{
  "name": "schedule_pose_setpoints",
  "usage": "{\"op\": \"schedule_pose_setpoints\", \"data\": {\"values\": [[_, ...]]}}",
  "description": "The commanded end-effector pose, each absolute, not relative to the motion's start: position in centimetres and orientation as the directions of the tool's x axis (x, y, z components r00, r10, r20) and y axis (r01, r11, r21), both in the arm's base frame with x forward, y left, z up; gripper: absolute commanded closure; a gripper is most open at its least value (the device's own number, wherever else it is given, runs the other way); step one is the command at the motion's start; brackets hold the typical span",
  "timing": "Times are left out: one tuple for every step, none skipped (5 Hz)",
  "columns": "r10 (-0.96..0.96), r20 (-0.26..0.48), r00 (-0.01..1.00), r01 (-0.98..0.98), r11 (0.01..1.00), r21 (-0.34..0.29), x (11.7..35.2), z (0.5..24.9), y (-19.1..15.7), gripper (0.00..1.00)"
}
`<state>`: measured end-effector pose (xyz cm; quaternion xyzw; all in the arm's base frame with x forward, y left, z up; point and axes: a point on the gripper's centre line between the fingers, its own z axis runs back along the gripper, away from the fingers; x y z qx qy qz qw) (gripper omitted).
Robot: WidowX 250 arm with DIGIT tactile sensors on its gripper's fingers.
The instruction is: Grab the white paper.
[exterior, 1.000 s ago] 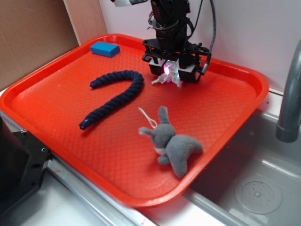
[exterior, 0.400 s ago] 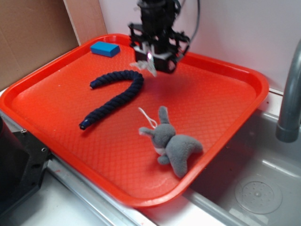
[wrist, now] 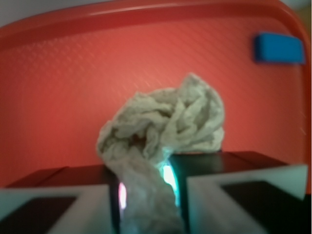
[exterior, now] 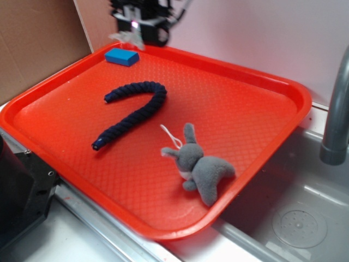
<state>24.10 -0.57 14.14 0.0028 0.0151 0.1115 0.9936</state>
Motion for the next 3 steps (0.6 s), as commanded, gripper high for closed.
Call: {"op": "schedule_pose_setpoints", "data": {"values": [[0.273, 0.076, 0.959, -0.269, 0.962, -0.05, 19.1, 17.5, 0.8, 1.0], [0.263, 0.117, 0.958, -0.265, 0.964, -0.004, 18.3, 16.6, 0.0, 1.0], [0.272, 0.024, 0.962, -0.27, 0.961, -0.064, 19.1, 15.9, 0.5, 1.0]]}}
